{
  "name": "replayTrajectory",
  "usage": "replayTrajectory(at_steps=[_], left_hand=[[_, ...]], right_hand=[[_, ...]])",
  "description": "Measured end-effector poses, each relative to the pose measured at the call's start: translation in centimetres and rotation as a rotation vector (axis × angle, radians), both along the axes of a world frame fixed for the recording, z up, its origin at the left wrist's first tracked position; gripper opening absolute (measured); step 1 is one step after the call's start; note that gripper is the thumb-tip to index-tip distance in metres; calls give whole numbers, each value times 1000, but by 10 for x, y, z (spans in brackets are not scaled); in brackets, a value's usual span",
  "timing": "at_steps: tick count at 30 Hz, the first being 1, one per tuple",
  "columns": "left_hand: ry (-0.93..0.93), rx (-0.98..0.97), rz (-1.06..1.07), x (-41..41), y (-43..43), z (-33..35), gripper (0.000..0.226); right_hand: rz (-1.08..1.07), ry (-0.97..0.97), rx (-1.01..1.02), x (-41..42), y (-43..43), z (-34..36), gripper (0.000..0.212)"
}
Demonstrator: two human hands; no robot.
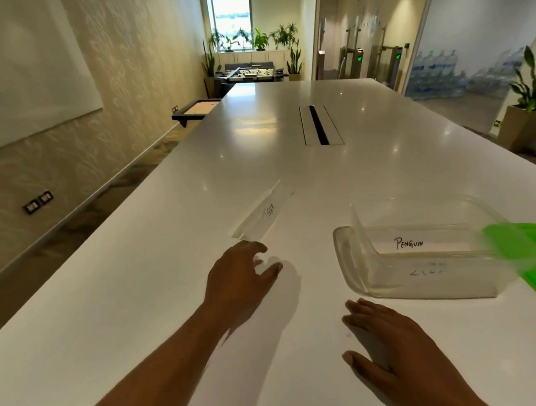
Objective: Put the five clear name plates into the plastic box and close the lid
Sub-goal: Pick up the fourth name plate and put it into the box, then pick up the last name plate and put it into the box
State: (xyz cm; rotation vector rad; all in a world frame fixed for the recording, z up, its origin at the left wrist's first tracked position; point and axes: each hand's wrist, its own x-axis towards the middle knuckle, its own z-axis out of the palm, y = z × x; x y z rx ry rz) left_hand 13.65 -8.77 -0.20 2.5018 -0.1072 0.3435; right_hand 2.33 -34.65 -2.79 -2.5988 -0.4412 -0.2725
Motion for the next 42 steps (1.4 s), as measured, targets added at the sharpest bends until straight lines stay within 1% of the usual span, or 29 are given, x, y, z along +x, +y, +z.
replayTrajectory(at_steps=[3, 6, 9, 14, 17, 21, 23, 27, 31, 36, 39, 42], left_hand=[[-112, -121, 26, 20, -1, -1, 37], [-178, -146, 112, 41, 0, -3, 45], [-145, -124, 189, 59, 4, -6, 61], [-42, -193, 217, 76, 7, -9, 64], [-24, -246, 228, 81, 9, -8, 55], [9, -305, 199, 83, 8, -4, 26], [-5, -329, 202, 83, 7, -2, 18], [-59, -337, 232, 82, 9, 1, 20], [-125, -402, 238, 77, 12, 8, 21], [-106, -455, 225, 65, 22, 17, 18], [-68, -619, 220, 50, 28, 18, 20], [-32, -822, 198, 28, 32, 19, 13]], right_hand=[[9, -13, 31, 2, -1, 0, 50], [7, -40, 36, 5, 0, -1, 49], [8, -90, 31, 9, 0, -3, 49], [28, -118, 55, 14, -4, -8, 49], [36, -119, 53, 15, -4, -8, 49], [36, -122, 56, 13, -3, -5, 49], [29, -118, 53, 12, -2, -3, 49], [21, -128, 25, 12, 0, 1, 48], [15, -100, 37, 10, 1, 3, 48], [-1, -11, 61, 7, 0, 5, 49], [-5, 14, 69, 5, 1, 5, 49], [-13, 42, 72, 3, 2, 8, 49]])
